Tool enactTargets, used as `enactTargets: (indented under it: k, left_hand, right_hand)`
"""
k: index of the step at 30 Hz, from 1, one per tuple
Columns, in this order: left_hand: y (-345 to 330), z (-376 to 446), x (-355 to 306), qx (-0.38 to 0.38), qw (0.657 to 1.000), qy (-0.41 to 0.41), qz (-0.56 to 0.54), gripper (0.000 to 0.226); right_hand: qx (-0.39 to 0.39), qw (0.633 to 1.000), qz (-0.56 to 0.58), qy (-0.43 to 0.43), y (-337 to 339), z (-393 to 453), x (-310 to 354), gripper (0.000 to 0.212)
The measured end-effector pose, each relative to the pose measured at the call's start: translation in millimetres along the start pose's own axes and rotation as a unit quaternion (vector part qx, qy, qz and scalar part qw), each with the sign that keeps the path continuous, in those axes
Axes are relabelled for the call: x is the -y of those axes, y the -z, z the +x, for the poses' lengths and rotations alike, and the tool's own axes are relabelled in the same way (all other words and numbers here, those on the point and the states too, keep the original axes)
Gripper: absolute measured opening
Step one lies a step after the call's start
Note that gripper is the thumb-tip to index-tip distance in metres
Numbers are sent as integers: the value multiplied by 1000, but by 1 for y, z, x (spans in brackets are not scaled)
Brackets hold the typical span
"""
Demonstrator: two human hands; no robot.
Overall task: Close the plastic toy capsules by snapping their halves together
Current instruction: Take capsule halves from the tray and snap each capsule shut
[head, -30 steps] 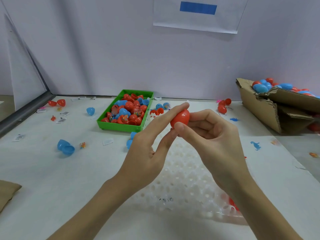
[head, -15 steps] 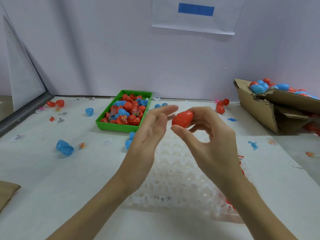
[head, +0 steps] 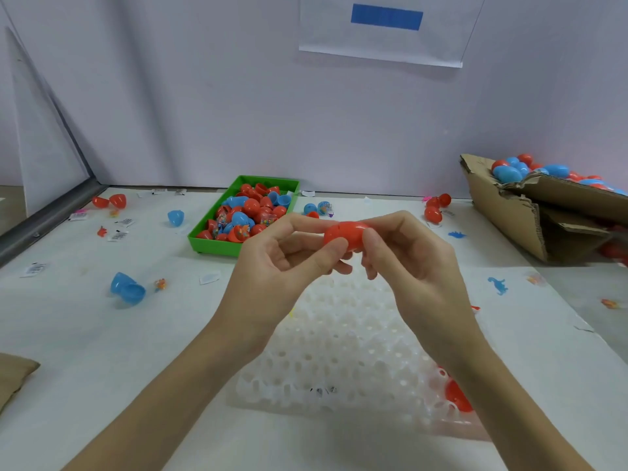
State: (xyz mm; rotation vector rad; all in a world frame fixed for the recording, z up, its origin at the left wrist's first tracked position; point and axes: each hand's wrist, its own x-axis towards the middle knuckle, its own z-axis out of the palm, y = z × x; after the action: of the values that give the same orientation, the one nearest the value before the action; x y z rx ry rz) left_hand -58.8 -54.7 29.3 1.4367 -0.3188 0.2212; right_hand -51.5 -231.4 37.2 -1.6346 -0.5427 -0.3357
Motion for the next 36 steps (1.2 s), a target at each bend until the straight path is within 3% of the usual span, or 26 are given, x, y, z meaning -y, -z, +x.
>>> enactTargets:
  k: [8,23,27,31,36]
  left_hand:
    - [-3,-4,-6,-22,995,-73,66,32]
    - [1,-5,-3,-26,976,-113,185,30]
    - [4,-4,-6,-14,946,-178,271,31]
    - [6,-3,-3,-33,934,-218,282,31]
    - [9,-1,-3,-31,919,-269,288,31]
  right_hand:
    - [-12,999,39,8,-3,-1,2,21]
    - [-16,998,-43,47,-6,-1,-2,19]
    - [9,992,114,-48,-5,-1,-1,20]
    - [82,932,308,-174,-1,3,2,17]
    - [165,856,435,-226,8,5,1,30]
